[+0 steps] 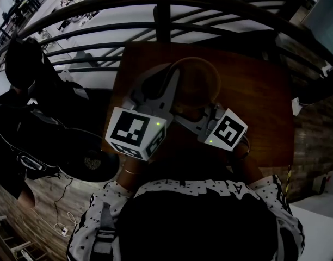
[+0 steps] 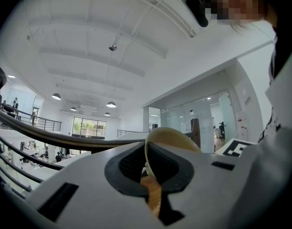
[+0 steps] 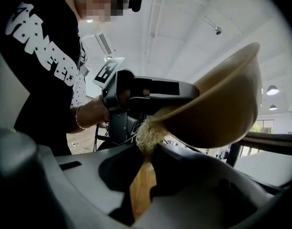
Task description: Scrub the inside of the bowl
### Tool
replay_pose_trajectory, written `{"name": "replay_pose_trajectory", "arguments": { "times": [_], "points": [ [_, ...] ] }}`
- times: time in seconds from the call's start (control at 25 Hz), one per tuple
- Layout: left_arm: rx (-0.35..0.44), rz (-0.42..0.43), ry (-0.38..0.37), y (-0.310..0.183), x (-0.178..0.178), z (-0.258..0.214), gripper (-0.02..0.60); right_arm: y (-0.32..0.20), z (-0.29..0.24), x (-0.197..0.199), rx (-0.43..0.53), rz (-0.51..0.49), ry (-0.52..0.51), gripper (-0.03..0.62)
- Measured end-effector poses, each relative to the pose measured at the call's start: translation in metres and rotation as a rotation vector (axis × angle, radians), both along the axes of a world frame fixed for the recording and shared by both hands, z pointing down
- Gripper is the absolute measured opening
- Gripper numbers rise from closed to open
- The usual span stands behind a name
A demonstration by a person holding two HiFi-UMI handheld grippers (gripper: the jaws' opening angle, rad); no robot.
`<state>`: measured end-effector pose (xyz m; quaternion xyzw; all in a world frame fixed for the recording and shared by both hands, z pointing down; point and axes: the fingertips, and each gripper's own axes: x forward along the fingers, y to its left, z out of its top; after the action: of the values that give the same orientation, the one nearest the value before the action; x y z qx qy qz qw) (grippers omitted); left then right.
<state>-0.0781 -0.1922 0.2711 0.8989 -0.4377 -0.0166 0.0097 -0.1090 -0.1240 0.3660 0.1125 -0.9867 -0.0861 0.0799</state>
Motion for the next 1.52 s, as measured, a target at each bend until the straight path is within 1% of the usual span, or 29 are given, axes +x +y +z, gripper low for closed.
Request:
{"name": "replay_pose_trajectory", "arguments": {
  "times": [0.16,0.32,0.48,0.6,0.84,1.08,1.24,1.36,1.52],
  "points": [
    [0.018,-0.006,0.006,0.002,0.005,-0.006,0.025,0.001,0.003,0.007,-0.032,-0.016,-0.001,0.06],
    [0.034,-0.017,0.016,0.0,0.006,-0.012,0.025,-0.003,0.008,0.012,-0.017,-0.012,0.032,0.06],
    [0.04,-0.034,0.023,0.0,0.004,-0.013,0.025,-0.01,0.008,0.022,-0.042,0.024,0.004,0.06],
    [0.044,-0.053,0.03,0.001,-0.005,-0.011,0.025,-0.016,0.012,0.028,-0.072,0.067,-0.012,0.06],
    [0.048,-0.084,0.04,0.0,-0.018,-0.011,0.025,-0.027,0.01,0.042,-0.091,0.136,-0.042,0.06],
    [0.028,-0.102,0.034,-0.005,-0.023,-0.006,0.025,-0.043,0.003,0.066,-0.109,0.237,-0.073,0.06],
    [0.008,-0.105,0.029,-0.011,-0.019,0.005,0.025,-0.055,0.011,0.092,-0.112,0.29,-0.059,0.06],
    [-0.022,-0.108,0.025,-0.016,-0.019,0.018,0.025,-0.061,0.011,0.104,-0.124,0.331,-0.08,0.06],
    [-0.059,-0.104,0.019,-0.02,-0.018,0.034,0.025,-0.067,0.009,0.114,-0.115,0.361,-0.096,0.06]
  ]
}}
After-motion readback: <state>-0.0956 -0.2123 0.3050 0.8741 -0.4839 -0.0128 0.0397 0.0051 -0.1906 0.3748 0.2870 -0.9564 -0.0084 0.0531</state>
